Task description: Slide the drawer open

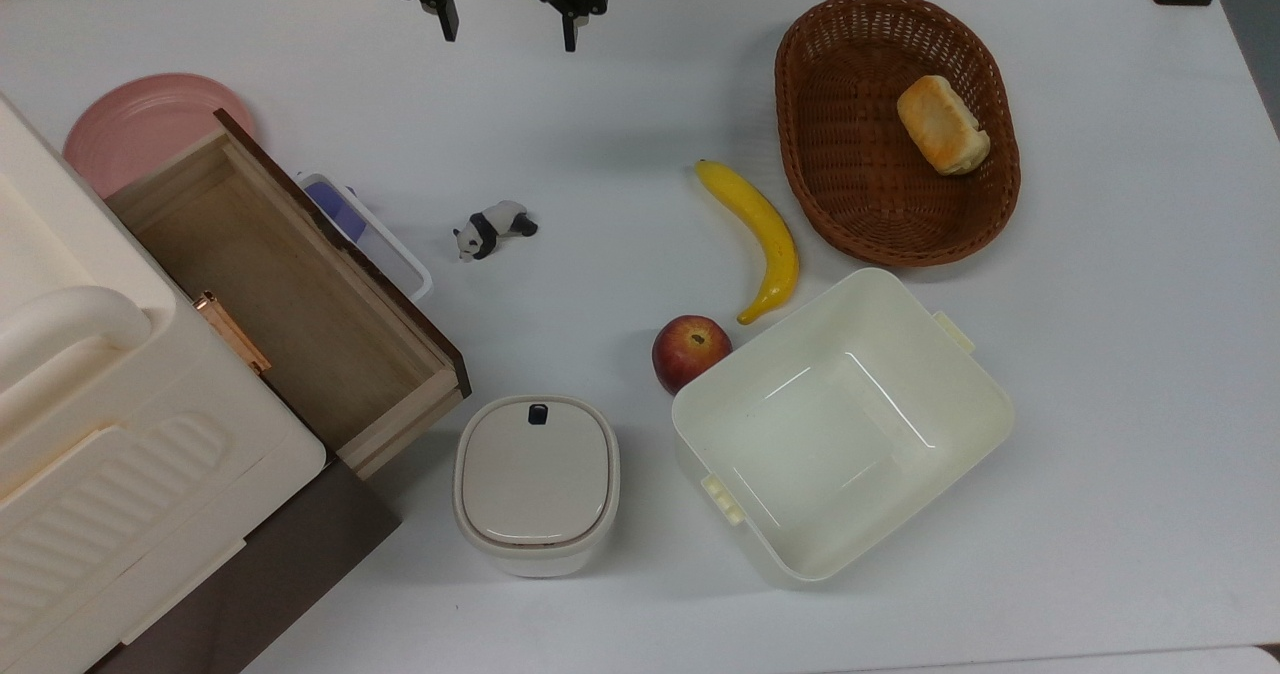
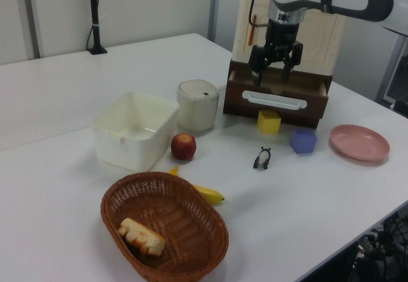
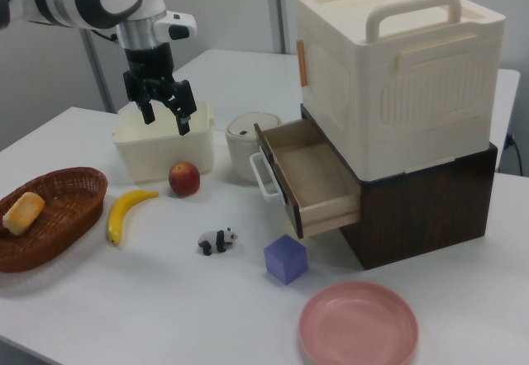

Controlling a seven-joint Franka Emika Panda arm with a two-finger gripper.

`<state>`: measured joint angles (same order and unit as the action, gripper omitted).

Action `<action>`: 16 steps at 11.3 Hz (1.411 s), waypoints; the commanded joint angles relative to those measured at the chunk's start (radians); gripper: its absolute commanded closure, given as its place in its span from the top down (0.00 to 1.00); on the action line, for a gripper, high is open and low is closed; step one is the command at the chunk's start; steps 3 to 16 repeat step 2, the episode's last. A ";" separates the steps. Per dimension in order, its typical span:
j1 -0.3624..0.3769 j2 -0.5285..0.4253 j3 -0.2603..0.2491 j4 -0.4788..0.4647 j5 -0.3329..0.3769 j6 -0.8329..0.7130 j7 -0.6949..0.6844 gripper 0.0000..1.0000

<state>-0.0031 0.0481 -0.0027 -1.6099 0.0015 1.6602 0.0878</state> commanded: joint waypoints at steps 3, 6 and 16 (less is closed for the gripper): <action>0.011 -0.033 -0.014 -0.025 0.025 -0.017 -0.022 1.00; 0.011 -0.033 -0.014 -0.025 0.025 -0.017 -0.022 1.00; 0.011 -0.033 -0.014 -0.025 0.025 -0.017 -0.022 1.00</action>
